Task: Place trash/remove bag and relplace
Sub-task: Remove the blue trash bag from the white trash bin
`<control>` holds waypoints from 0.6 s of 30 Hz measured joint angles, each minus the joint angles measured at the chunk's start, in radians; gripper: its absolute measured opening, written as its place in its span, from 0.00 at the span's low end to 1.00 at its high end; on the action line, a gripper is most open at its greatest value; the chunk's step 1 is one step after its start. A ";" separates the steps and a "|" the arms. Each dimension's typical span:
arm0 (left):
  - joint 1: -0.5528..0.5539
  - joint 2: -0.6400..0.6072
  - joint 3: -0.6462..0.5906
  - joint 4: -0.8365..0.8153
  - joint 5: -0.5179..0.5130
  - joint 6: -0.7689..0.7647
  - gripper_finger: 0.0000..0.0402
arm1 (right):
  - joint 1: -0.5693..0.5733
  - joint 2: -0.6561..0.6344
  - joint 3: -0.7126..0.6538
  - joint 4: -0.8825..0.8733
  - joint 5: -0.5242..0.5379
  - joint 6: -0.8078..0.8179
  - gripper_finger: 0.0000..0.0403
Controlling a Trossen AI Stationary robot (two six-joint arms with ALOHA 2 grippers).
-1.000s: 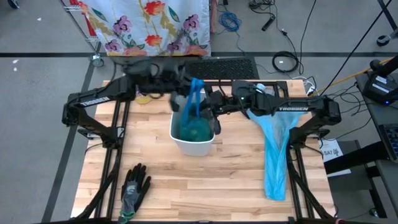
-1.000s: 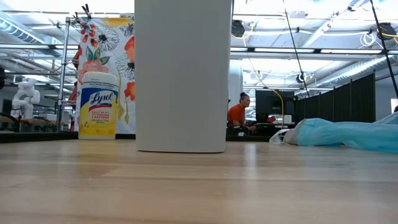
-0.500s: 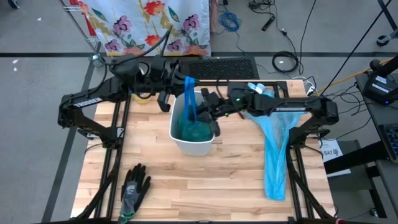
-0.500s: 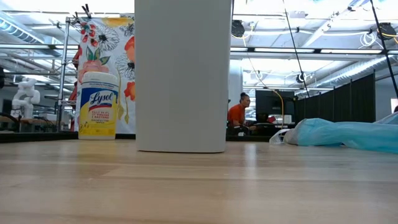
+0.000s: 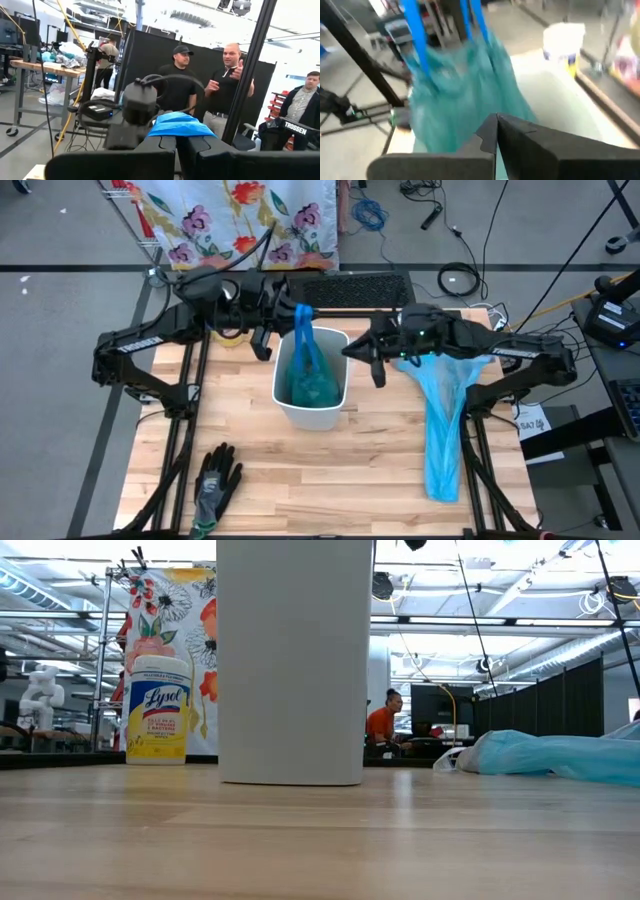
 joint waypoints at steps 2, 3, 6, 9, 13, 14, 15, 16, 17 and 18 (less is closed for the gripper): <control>-0.001 0.000 0.000 0.004 0.000 0.000 0.01 | 0.010 0.000 0.000 -0.046 -0.002 0.018 0.02; -0.001 -0.002 0.000 0.012 0.000 -0.001 0.01 | 0.019 0.001 0.000 -0.056 -0.004 0.016 0.04; -0.001 -0.008 0.005 0.035 0.001 -0.001 0.01 | 0.047 0.028 0.000 -0.049 -0.008 0.002 0.12; -0.001 -0.009 0.035 0.018 0.001 -0.001 0.01 | 0.066 0.059 -0.001 -0.021 -0.007 -0.024 0.23; -0.001 -0.008 0.084 -0.040 0.001 0.000 0.01 | 0.069 0.085 0.000 0.059 -0.007 -0.061 0.42; -0.001 -0.009 0.093 -0.054 0.001 0.000 0.01 | 0.069 0.094 0.000 0.080 -0.007 -0.073 0.46; -0.001 -0.009 0.100 -0.070 0.001 0.000 0.01 | 0.069 0.103 0.000 0.093 -0.007 -0.088 0.51; -0.001 -0.009 0.106 -0.087 0.001 -0.001 0.01 | 0.069 0.110 0.000 0.107 -0.007 -0.100 0.56; -0.001 -0.009 0.112 -0.103 0.001 -0.001 0.01 | 0.069 0.117 0.000 0.126 -0.009 -0.105 0.60; -0.001 -0.008 0.117 -0.122 0.001 -0.001 0.01 | 0.068 0.122 0.000 0.141 -0.027 -0.104 0.64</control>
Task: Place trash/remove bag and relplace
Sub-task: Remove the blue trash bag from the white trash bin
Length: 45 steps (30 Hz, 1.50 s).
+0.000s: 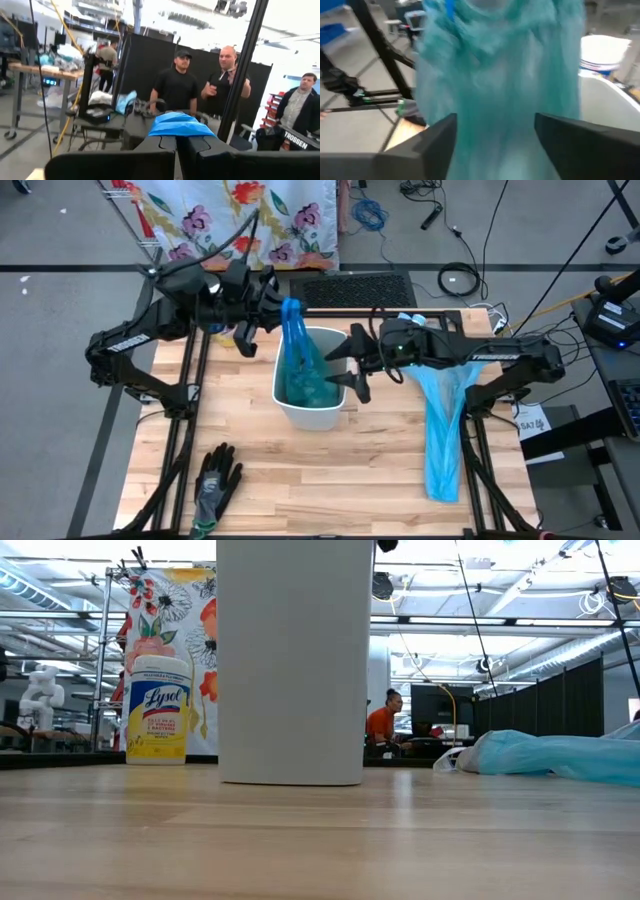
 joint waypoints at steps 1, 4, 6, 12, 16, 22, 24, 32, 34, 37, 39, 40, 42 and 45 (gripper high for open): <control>0.000 0.000 0.004 -0.012 0.000 0.000 0.01 | 0.000 0.005 0.000 0.013 -0.021 0.000 0.69; 0.000 0.001 0.017 -0.036 0.000 0.000 0.01 | 0.000 0.021 0.000 0.071 -0.009 -0.007 0.77; 0.001 0.000 0.021 -0.050 0.000 0.000 0.01 | -0.004 0.020 0.000 0.093 0.051 -0.013 0.79; 0.001 0.001 0.021 -0.058 0.000 0.000 0.01 | -0.038 0.013 0.000 0.087 0.135 0.092 0.79; -0.002 0.001 0.021 -0.072 0.000 -0.001 0.01 | -0.057 0.012 0.000 0.088 0.129 0.090 0.79; -0.003 0.001 0.021 -0.073 0.000 -0.026 0.01 | -0.063 0.012 0.000 0.104 0.127 -0.054 0.79; -0.003 0.001 0.021 -0.073 0.000 -0.032 0.01 | -0.067 0.012 0.000 0.148 0.103 -0.122 0.79; -0.003 0.001 0.021 -0.056 0.003 -0.103 0.01 | -0.109 0.039 0.001 0.263 0.017 -0.186 0.78; -0.003 0.001 0.020 -0.044 0.003 -0.103 0.01 | -0.115 0.061 0.001 0.261 -0.063 -0.156 0.78; 0.006 0.001 0.020 -0.035 0.001 -0.088 0.01 | -0.108 0.085 0.000 0.258 -0.207 -0.096 0.78; 0.018 0.001 0.020 -0.037 -0.002 -0.074 0.01 | -0.099 0.088 0.000 0.258 -0.272 -0.058 0.78; 0.022 0.001 0.020 -0.037 -0.003 -0.074 0.01 | -0.092 0.087 0.000 0.261 -0.287 -0.054 0.78; 0.032 0.001 0.020 -0.038 -0.005 -0.074 0.01 | -0.082 0.086 0.000 0.261 -0.292 -0.054 0.78; 0.047 0.001 0.020 -0.040 -0.006 -0.073 0.01 | -0.071 0.086 0.000 0.261 -0.290 -0.048 0.78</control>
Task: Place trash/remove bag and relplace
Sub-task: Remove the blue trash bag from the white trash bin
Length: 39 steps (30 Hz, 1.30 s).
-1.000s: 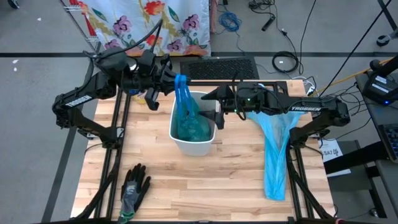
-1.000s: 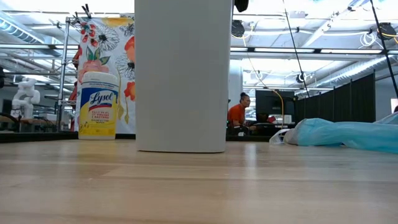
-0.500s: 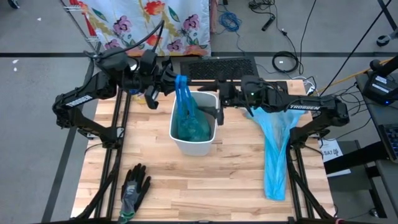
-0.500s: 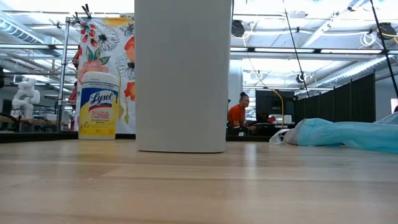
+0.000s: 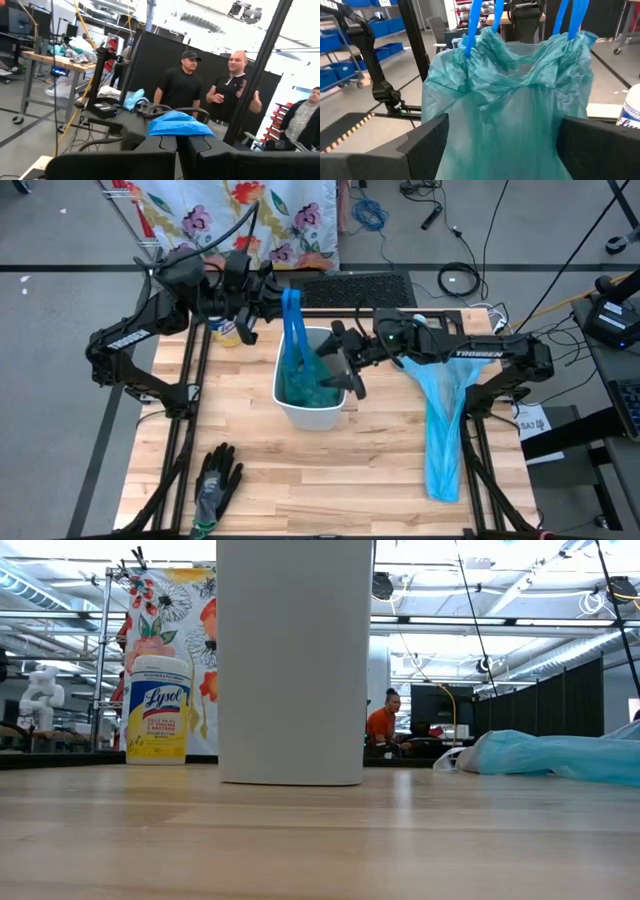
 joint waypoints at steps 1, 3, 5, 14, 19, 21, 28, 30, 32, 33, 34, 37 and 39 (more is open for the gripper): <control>0.004 0.000 0.000 -0.004 0.000 0.002 0.01 | 0.004 0.000 0.000 0.000 0.000 0.019 0.78; 0.014 0.000 0.000 -0.010 -0.001 0.004 0.01 | 0.014 0.000 0.000 0.000 0.000 0.065 0.78; 0.024 0.000 0.000 -0.010 0.000 0.005 0.01 | 0.022 0.000 0.000 0.008 0.000 0.094 0.78; 0.052 0.000 0.000 0.005 0.023 -0.001 0.01 | 0.054 0.001 0.000 0.098 0.008 0.138 0.78; 0.042 0.019 0.000 0.109 0.043 -0.036 0.01 | 0.077 0.038 0.000 0.223 0.077 0.087 0.78; 0.040 0.036 0.000 0.161 0.071 -0.073 0.01 | 0.083 0.065 0.000 0.293 0.081 0.093 0.78; 0.039 0.069 -0.001 0.216 0.138 -0.188 0.01 | 0.082 0.149 0.000 0.396 0.164 0.090 0.78; 0.039 0.074 -0.001 0.218 0.146 -0.218 0.01 | 0.081 0.171 0.000 0.424 0.164 0.089 0.78; 0.039 0.080 -0.002 0.243 0.164 -0.254 0.01 | 0.078 0.198 0.001 0.463 0.169 0.091 0.78; 0.039 0.080 -0.002 0.257 0.171 -0.266 0.01 | 0.076 0.212 0.010 0.462 0.179 0.091 0.78; 0.037 0.080 -0.002 0.274 0.176 -0.271 0.01 | 0.075 0.230 0.029 0.452 0.187 0.092 0.77; 0.033 0.077 -0.002 0.305 0.189 -0.293 0.01 | 0.067 0.289 0.122 0.388 0.189 0.091 0.74; 0.027 0.077 -0.002 0.311 0.196 -0.300 0.01 | 0.068 0.330 0.195 0.337 0.190 0.081 0.69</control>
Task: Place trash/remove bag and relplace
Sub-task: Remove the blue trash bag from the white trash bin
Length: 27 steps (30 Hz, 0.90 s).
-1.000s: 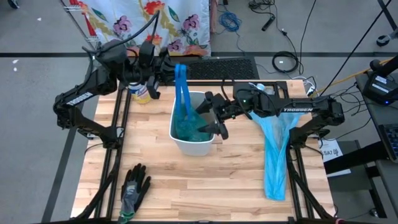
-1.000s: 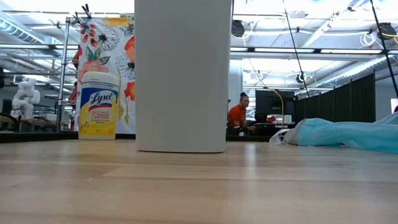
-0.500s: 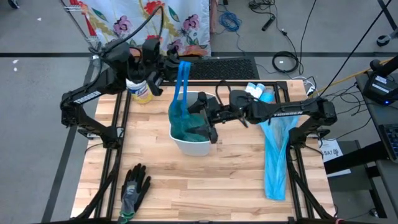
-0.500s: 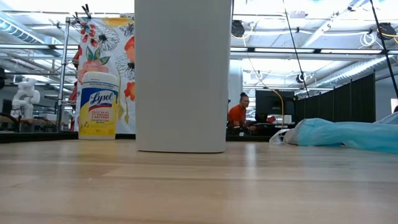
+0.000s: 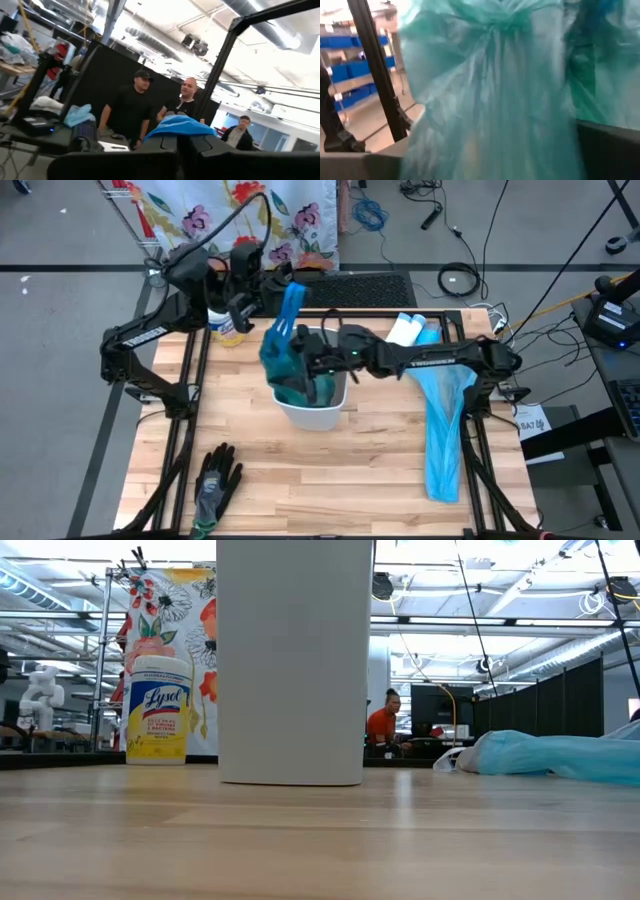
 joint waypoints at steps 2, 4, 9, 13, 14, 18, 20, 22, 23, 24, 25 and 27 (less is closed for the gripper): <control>-0.004 0.000 0.000 0.000 0.001 0.002 0.01 | 0.001 0.028 0.075 -0.084 -0.001 -0.023 0.61; -0.003 0.000 0.000 0.005 0.002 0.016 0.01 | 0.002 0.042 0.137 -0.169 -0.002 -0.049 0.49; 0.014 -0.023 0.000 -0.005 0.009 0.039 0.01 | -0.001 0.043 0.228 -0.331 0.046 -0.067 0.08; 0.056 -0.061 0.002 -0.100 0.099 0.052 0.01 | -0.004 0.020 0.286 -0.506 0.127 -0.081 0.03; 0.067 -0.072 0.002 -0.137 0.101 0.070 0.01 | -0.004 0.016 0.304 -0.528 0.142 -0.085 0.01; 0.103 -0.112 0.002 -0.289 0.102 0.175 0.01 | 0.015 -0.011 0.372 -0.595 0.201 -0.092 0.00; 0.123 -0.130 0.002 -0.363 0.101 0.217 0.01 | 0.028 -0.020 0.410 -0.633 0.241 -0.103 0.00; 0.141 -0.148 0.002 -0.446 0.101 0.259 0.01 | 0.040 -0.028 0.452 -0.684 0.282 -0.115 0.00; 0.146 -0.160 0.002 -0.475 0.100 0.282 0.01 | 0.045 -0.029 0.473 -0.705 0.306 -0.119 0.00; 0.154 -0.170 0.002 -0.519 0.096 0.301 0.01 | 0.050 -0.029 0.501 -0.733 0.334 -0.121 0.00; 0.162 -0.179 0.002 -0.558 0.091 0.320 0.01 | 0.054 -0.029 0.531 -0.766 0.363 -0.123 0.00; 0.176 -0.199 0.002 -0.624 0.070 0.355 0.01 | 0.064 -0.031 0.587 -0.818 0.427 -0.139 0.00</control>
